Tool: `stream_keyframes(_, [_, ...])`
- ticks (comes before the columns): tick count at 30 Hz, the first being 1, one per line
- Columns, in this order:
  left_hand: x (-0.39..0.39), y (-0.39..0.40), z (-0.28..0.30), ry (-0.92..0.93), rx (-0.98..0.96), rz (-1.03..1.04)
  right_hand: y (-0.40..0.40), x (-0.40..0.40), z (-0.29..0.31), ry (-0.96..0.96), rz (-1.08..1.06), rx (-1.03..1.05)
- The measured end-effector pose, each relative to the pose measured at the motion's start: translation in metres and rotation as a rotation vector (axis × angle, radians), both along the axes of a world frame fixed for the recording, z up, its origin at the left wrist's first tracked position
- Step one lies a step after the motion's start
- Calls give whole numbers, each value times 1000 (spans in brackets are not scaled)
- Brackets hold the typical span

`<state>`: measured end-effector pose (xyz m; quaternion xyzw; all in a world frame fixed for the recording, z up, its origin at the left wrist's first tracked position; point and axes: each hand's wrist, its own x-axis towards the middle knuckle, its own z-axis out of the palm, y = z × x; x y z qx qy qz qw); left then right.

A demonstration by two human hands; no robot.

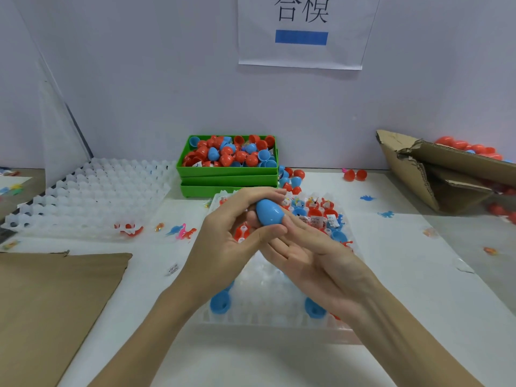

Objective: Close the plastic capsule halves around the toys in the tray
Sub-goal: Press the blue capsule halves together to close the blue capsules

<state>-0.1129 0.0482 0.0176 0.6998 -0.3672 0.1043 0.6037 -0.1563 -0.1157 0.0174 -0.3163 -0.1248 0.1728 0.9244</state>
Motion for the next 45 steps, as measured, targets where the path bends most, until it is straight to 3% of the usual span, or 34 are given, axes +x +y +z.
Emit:
stream_keyframes(5, [-5, -3, 3, -36, -36, -10, 3, 1, -4, -36, 0, 46])
stream_keyframes(19, [-5, -3, 1, -31, -76, -60, 7, -1, -6, -109, -171, -115])
stream_keyframes(22, [0, 0, 1, 45, -26, -133, 4, -2, -2, -272, -503, -544])
stream_keyframes(26, [4, 1, -1, 126, 2, -130, -6, 0, -2, -730, -1002, -1147])
stream_keyframes(30, [6, -1, -6, 388, -91, -128, -7, 4, -10, -907, -1129, -1414])
stream_keyframes(34, [8, -1, -5, 532, -195, -173, -6, 4, -13, -952, -1157, -1457])
stream_keyframes(38, [5, -5, -5, 630, -299, -288, 0, 2, -14, -940, -1030, -1385])
stream_keyframes(45, [4, -15, -14, 637, -467, -328, 0, 4, -16, -958, -1037, -1339])
